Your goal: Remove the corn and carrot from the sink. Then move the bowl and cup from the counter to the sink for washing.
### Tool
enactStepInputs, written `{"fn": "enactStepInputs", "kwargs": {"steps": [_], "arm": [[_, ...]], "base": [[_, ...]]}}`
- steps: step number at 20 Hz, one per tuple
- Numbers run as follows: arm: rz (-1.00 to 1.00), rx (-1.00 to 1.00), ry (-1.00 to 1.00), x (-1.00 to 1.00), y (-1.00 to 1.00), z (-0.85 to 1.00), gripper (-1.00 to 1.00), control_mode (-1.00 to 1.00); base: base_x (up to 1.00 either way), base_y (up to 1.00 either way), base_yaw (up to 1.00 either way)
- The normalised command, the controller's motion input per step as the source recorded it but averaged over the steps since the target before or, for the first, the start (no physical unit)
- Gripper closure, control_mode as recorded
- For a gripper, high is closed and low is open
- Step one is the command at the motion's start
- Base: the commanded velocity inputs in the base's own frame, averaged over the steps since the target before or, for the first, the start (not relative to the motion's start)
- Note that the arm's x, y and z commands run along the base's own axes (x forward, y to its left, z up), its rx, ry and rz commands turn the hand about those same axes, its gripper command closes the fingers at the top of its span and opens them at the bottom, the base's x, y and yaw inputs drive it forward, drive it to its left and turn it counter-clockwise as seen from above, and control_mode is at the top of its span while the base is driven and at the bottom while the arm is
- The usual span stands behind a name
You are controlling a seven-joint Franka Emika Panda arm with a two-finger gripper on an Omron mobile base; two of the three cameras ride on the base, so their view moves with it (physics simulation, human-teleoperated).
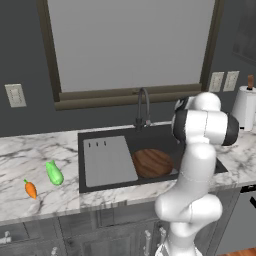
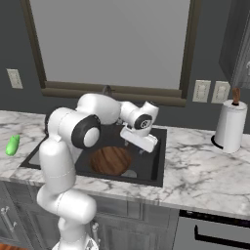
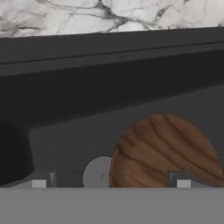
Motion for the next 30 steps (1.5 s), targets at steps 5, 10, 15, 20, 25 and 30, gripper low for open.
{"fn": "enactStepInputs", "kwargs": {"steps": [5, 10, 15, 20, 25, 30], "arm": [[-0.38, -0.06, 0.0, -0.32, -0.04, 0.33, -1.0, -1.0], [-0.39, -0.09, -0.02, -0.32, -0.07, 0.32, -1.0, -1.0], [-0.42, -0.1, -0.03, -0.3, -0.08, 0.33, -1.0, -1.0], [-0.45, -0.08, 0.0, -0.28, -0.11, 0.32, -1.0, -1.0], [-0.48, -0.08, 0.0, -0.28, -0.13, 0.28, -1.0, -1.0], [-0.48, -0.07, 0.0, -0.27, -0.15, 0.27, -1.0, -1.0]], "base": [[0.0, 0.0, 0.0], [0.0, 0.0, 0.0], [0.0, 0.0, 0.0], [0.0, 0.0, 0.0], [0.0, 0.0, 0.0], [0.0, 0.0, 0.0]]}}
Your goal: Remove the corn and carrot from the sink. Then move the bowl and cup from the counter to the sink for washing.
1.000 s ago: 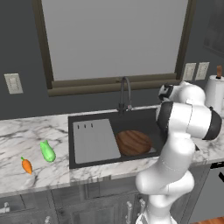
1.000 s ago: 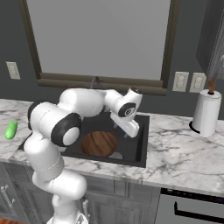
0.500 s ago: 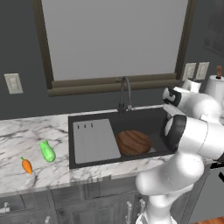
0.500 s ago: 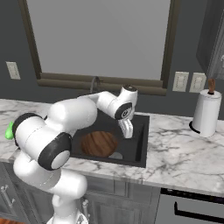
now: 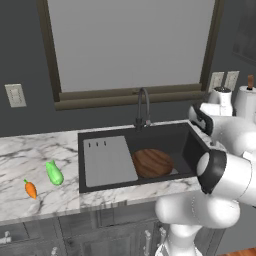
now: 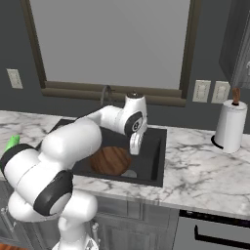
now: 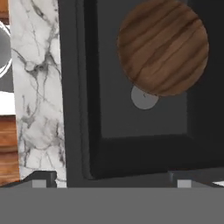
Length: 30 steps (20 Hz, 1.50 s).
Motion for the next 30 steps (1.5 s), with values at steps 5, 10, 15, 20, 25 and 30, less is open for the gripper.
{"fn": "enactStepInputs", "kwargs": {"steps": [5, 10, 15, 20, 25, 30], "arm": [[-0.45, -0.02, 0.0, -0.26, -0.18, 0.3, -1.0, -1.0], [-0.41, -0.03, 0.0, -0.24, -0.18, 0.21, -1.0, -1.0], [-0.37, 0.0, 0.0, -0.31, -0.24, 0.11, -1.0, -1.0], [-0.31, 0.0, 0.0, -0.31, -0.25, 0.08, -1.0, -1.0], [-0.24, 0.0, -0.03, -0.29, -0.3, 0.11, -1.0, -1.0], [-0.21, 0.01, -0.1, -0.33, -0.34, 0.1, -1.0, -1.0]], "base": [[0.0, 0.0, 0.0], [0.0, 0.0, 0.0], [0.0, 0.0, 0.0], [0.0, 0.0, 0.0], [0.0, 0.0, 0.0], [0.0, 0.0, 0.0]]}}
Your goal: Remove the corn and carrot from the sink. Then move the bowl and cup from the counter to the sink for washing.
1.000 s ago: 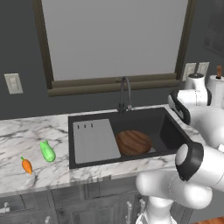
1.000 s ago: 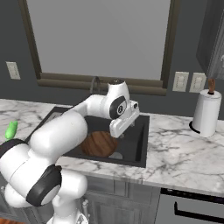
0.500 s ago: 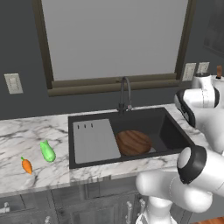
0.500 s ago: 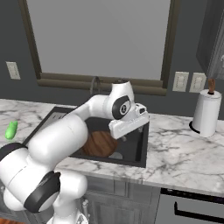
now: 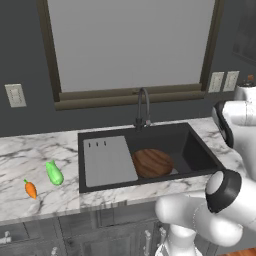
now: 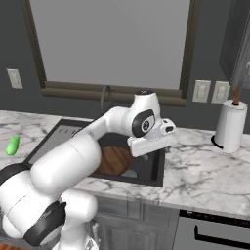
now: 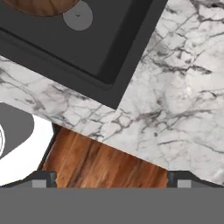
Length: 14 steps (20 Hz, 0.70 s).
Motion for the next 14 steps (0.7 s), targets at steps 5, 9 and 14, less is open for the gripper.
{"fn": "enactStepInputs", "kwargs": {"steps": [5, 9, 14], "arm": [[-0.18, 0.03, -0.18, -0.32, -0.34, 0.05, -1.0, -1.0], [-0.19, 0.0, -0.17, -0.25, -0.31, 0.09, -1.0, -1.0], [-0.16, 0.03, -0.1, -0.18, -0.35, 0.07, -1.0, -1.0]], "base": [[0.0, 0.0, 0.0], [0.0, 0.0, 0.0], [0.0, 0.0, 0.0]]}}
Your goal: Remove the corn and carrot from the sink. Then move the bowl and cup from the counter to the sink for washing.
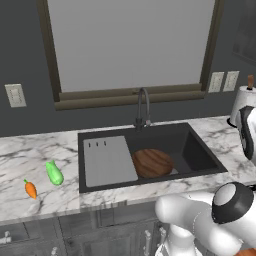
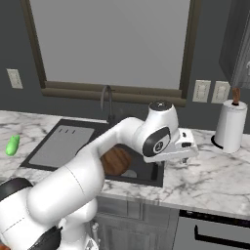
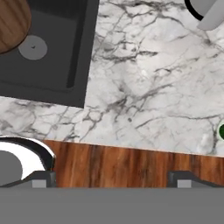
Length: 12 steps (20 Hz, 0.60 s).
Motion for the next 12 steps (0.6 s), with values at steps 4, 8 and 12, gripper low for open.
{"fn": "enactStepInputs", "kwargs": {"steps": [4, 8, 12], "arm": [[-0.16, 0.0, -0.05, -0.07, -0.29, 0.0, -1.0, -1.0], [-0.18, 0.0, 0.0, 0.0, -0.3, 0.0, -1.0, -1.0], [-0.12, 0.0, 0.0, 0.0, -0.36, 0.0, -1.0, -1.0]], "base": [[0.0, 0.0, 0.0], [0.0, 0.0, 0.0], [0.0, 0.0, 0.0]]}}
